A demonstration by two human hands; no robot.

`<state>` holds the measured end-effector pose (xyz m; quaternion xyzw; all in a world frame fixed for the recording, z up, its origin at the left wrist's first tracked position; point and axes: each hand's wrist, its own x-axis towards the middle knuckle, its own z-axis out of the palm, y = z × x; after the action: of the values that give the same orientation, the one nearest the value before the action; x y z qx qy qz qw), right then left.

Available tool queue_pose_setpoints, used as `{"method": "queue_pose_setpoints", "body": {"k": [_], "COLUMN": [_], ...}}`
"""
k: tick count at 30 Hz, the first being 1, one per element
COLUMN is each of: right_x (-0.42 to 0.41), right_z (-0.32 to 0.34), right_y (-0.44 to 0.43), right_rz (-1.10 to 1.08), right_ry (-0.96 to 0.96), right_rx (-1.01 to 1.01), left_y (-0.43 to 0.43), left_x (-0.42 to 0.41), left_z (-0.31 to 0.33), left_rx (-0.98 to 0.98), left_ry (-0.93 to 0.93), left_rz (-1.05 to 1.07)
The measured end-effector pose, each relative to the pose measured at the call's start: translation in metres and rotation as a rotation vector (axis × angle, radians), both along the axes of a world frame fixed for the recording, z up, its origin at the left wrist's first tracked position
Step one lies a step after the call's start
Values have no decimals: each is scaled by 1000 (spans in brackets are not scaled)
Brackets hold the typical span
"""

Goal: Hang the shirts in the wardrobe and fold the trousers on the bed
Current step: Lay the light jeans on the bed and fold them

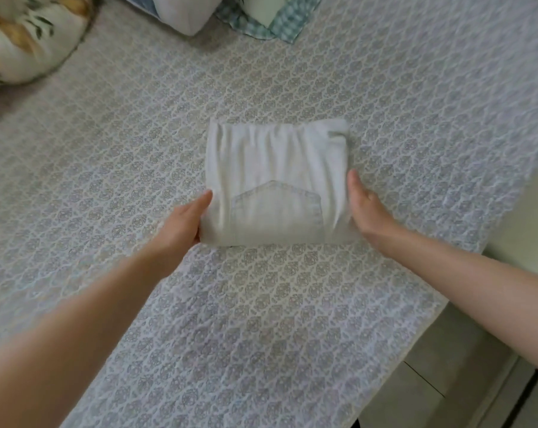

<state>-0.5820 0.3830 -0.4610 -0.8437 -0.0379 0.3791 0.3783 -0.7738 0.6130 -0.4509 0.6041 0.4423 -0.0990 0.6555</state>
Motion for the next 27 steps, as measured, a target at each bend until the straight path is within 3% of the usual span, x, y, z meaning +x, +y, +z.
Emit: {"method": "queue_pose_setpoints", "body": {"k": [5, 12, 15, 17, 20, 22, 25, 27], "right_x": [-10, -34, -52, -51, -40, -38, -42, -42], "right_z": [-10, -5, 1, 6, 22, 26, 11, -2], "right_y": [-1, -35, -50, -50, -33, -16, 4, 6], "right_rz": [54, -25, 30, 67, 187, 332, 452, 434], "right_ry": [-191, -215, -226, -298, -572, -730, -646, -624], "right_rx": [-14, -43, -84, -129, -134, -147, -317, -368], "left_y": [-33, -64, -74, -67, -54, -56, -71, -74], "left_x": [15, -19, -46, -48, -28, -3, 30, 38], "left_z": [-12, -17, -15, -9, 6, 13, 6, -7], "left_rx": [395, 445, 484, 637, 1010, 1152, 1116, 1052], "left_ry": [51, -42, 130, 194, 129, 59, 75, 140], "left_rz": [95, 274, 112, 10, -186, -387, -631, -623]}}
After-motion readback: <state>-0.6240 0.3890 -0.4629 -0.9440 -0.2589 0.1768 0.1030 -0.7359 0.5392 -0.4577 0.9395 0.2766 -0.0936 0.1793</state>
